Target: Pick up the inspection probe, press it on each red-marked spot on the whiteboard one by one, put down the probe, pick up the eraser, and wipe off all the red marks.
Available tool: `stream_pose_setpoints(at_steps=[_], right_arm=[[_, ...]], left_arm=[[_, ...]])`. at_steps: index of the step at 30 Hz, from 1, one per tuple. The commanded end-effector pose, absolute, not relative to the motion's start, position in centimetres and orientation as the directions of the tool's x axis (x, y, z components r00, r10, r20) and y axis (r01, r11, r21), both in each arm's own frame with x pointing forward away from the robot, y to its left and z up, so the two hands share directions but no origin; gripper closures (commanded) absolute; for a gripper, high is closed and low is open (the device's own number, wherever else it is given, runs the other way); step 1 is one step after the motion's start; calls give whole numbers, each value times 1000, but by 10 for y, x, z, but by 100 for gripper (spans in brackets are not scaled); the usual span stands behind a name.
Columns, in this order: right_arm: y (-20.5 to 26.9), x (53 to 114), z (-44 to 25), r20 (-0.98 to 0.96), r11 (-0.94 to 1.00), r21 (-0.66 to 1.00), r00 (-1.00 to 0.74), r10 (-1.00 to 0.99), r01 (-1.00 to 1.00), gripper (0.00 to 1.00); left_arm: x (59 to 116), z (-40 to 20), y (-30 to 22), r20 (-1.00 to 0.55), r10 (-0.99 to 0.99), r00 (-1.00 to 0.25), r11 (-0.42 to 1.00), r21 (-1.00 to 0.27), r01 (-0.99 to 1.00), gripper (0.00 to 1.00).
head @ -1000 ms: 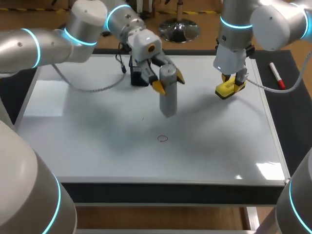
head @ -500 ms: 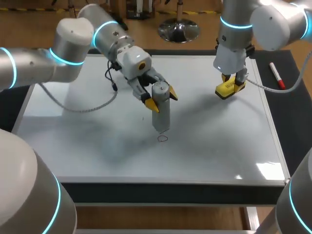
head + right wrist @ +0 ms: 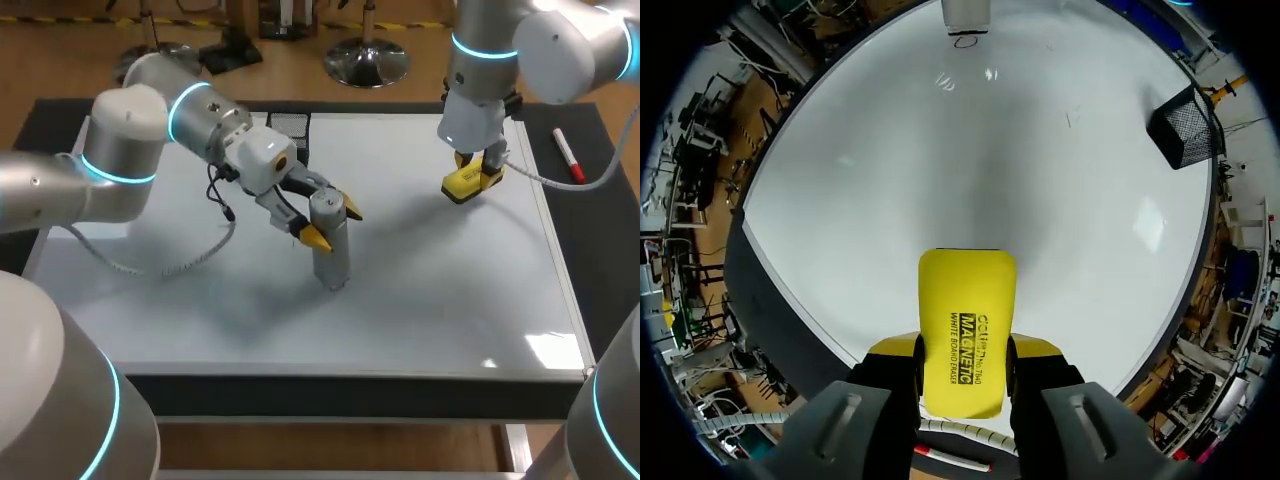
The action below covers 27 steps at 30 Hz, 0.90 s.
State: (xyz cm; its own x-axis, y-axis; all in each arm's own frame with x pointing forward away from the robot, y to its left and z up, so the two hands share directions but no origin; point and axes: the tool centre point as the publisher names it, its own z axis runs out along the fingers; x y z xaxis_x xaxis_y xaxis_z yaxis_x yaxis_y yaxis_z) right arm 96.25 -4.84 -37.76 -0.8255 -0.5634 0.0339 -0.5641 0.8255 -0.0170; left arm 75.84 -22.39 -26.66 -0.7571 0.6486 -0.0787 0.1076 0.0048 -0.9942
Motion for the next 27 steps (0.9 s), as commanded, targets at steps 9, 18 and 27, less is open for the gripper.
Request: stream_pose_setpoints(at_steps=[9,18,27], right_arm=[[-48,964,-377,38,825,-18,-825,-564,-565,100],[-48,964,-377,38,825,-18,-825,-564,-565,100],[-48,964,-377,38,825,-18,-825,-564,-565,100]], left_arm=[[760,-277,-223,-60,657,-751,13,-996,91,100],[766,-282,-225,-43,654,-755,24,-997,78,100],[773,-287,-228,-37,654,-755,23,-997,68,100]])
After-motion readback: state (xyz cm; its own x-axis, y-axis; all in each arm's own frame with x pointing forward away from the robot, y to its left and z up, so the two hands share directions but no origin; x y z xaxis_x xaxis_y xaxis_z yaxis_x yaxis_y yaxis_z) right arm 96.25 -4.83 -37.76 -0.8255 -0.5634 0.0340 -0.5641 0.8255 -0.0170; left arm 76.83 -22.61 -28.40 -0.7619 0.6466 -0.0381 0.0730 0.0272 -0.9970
